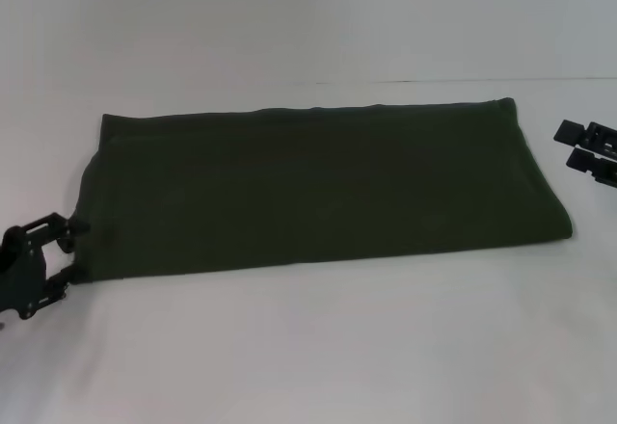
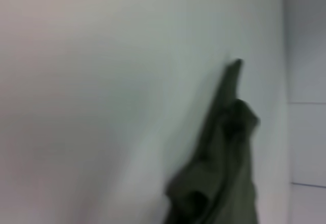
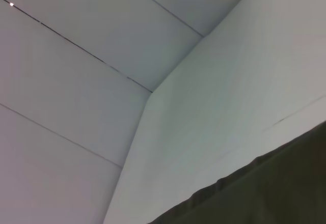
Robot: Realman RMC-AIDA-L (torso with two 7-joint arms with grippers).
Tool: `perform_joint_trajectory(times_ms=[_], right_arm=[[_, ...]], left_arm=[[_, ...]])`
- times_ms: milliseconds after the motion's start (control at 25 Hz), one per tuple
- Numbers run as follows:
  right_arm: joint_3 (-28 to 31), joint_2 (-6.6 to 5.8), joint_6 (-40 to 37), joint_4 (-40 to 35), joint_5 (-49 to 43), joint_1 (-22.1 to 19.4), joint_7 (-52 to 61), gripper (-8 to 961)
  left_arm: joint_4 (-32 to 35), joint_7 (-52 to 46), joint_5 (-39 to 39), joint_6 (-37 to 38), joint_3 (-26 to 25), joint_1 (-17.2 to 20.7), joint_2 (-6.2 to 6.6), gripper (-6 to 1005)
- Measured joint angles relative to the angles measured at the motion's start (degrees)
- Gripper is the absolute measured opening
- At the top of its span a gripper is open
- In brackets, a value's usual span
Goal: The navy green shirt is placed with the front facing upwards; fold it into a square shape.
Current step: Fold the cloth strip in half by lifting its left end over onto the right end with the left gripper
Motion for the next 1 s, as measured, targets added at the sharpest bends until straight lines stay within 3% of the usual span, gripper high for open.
perform_joint_trajectory(times_ms=[440, 1000], right_arm=[[0.08, 0.04, 0.06, 0.16, 0.00, -0.35, -0.05, 808], [0.08, 0.06, 0.06, 0.60, -0.01, -0.62, -0.05, 808]], left_arm=[[1.78, -0.10, 0.84, 4.61, -1.65, 1.68, 0.23, 702], [0.73, -1.48, 2.07, 2.35, -1.32, 1.69, -0.26, 700]])
